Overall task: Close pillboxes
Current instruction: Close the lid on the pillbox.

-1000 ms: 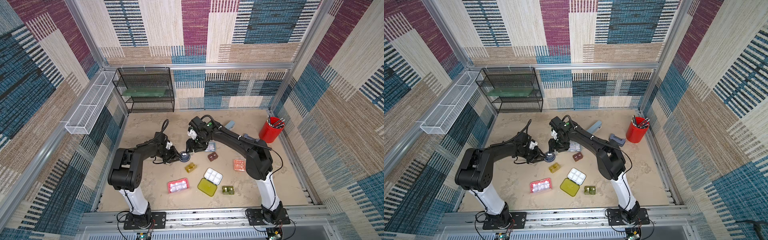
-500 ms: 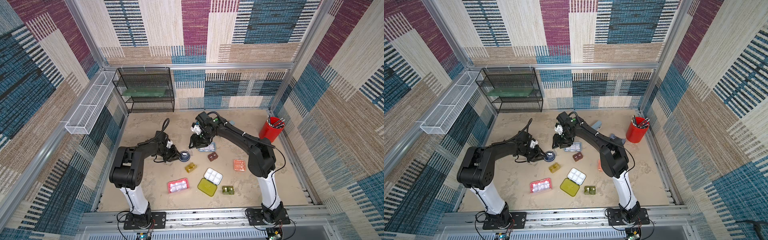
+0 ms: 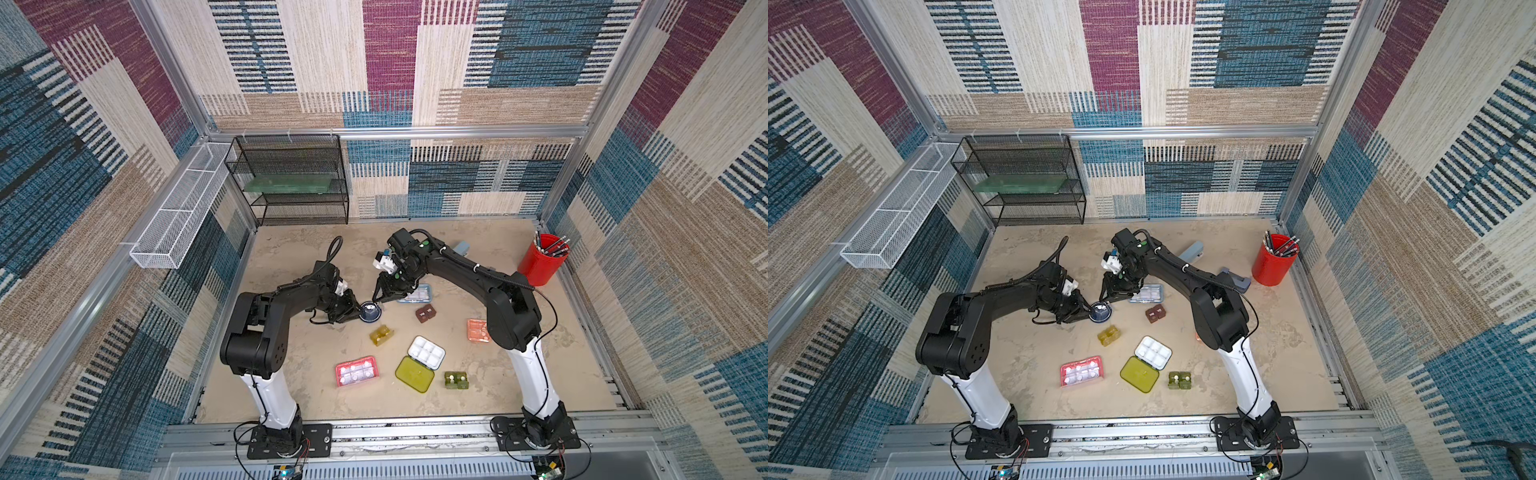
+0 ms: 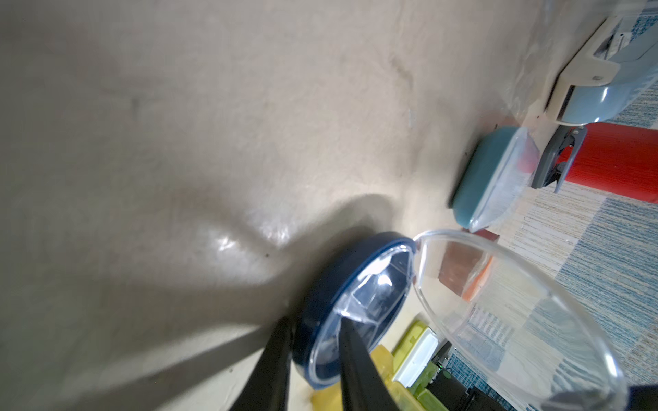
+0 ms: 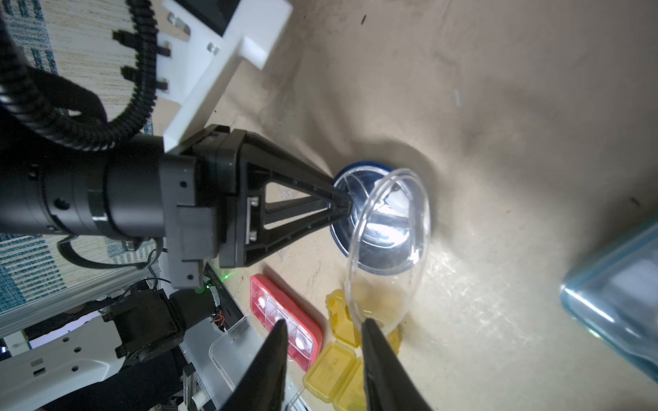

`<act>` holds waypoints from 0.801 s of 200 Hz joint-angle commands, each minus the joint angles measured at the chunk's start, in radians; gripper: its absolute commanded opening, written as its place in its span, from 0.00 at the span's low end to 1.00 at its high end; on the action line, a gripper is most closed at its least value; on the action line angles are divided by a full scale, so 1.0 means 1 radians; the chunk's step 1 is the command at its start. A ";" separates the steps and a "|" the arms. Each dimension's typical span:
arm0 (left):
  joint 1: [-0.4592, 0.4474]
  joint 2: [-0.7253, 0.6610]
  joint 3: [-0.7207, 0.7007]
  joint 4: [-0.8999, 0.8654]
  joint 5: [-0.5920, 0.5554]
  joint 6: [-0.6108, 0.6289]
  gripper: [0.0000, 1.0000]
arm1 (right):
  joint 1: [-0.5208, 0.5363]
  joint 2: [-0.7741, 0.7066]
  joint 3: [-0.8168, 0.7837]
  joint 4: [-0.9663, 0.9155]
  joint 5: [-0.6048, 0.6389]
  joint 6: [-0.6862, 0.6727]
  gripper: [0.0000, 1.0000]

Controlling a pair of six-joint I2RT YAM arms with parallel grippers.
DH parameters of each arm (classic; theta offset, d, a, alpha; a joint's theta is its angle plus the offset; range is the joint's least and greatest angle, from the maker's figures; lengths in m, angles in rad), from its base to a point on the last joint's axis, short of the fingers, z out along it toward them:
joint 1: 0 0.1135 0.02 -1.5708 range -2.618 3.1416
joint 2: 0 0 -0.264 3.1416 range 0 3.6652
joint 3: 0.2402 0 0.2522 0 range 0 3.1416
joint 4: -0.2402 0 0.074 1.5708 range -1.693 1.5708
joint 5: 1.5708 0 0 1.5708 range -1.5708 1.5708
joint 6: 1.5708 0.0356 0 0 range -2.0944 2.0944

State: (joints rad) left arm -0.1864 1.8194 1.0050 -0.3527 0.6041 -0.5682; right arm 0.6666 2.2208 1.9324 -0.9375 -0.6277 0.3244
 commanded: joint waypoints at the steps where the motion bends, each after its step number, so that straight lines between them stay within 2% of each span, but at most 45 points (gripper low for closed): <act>1: -0.005 0.005 0.012 -0.018 -0.017 0.030 0.26 | 0.005 0.012 0.012 0.026 -0.020 0.002 0.35; 160: -0.028 0.013 0.028 -0.032 -0.017 0.029 0.26 | 0.025 0.054 0.007 0.045 -0.051 -0.002 0.35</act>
State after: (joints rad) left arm -0.2138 1.8362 1.0321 -0.3714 0.5861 -0.5652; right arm 0.6872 2.2704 1.9419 -0.9131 -0.6582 0.3172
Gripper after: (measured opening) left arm 0.259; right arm 0.355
